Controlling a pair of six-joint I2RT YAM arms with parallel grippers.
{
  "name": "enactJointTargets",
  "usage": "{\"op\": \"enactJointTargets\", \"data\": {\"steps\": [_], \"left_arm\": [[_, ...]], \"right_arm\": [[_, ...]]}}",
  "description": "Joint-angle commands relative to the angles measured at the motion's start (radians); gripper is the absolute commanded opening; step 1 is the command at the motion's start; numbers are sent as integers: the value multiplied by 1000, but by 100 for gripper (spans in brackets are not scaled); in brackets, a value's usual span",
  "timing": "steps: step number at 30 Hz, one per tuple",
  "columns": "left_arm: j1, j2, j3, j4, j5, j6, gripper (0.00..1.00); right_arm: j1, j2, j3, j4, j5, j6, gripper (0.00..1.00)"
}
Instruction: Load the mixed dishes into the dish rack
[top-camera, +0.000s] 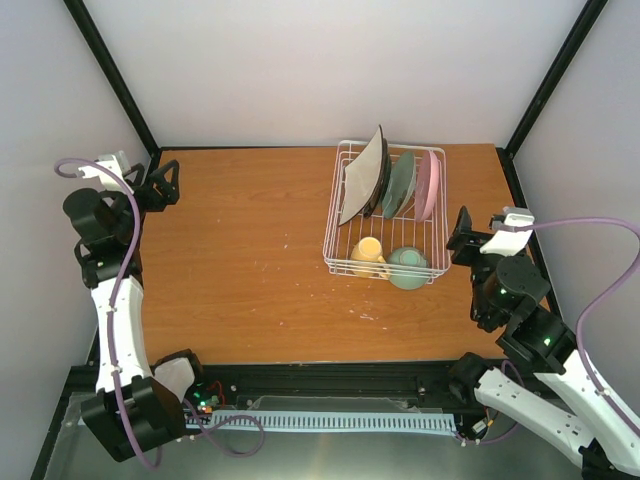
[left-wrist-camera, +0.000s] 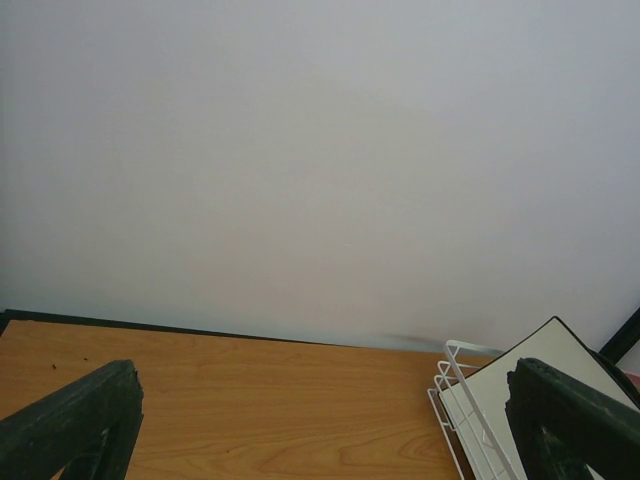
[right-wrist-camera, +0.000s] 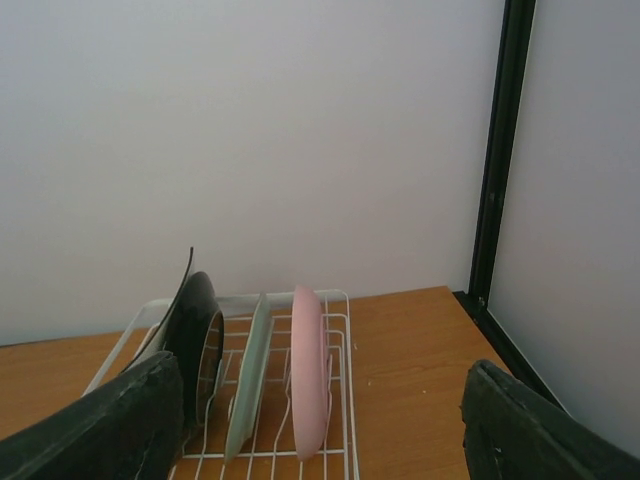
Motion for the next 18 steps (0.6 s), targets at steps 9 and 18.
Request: {"op": "enactJointTargets", "data": {"steps": [9,18], "left_arm": [[7,-4,19,35,-16,-14,100],[7,3,18,46,-11,-22,100]], "right_arm": [[2,0,-41,10,7,-16,76],[2,17,-40,7,4,-15,76]]}}
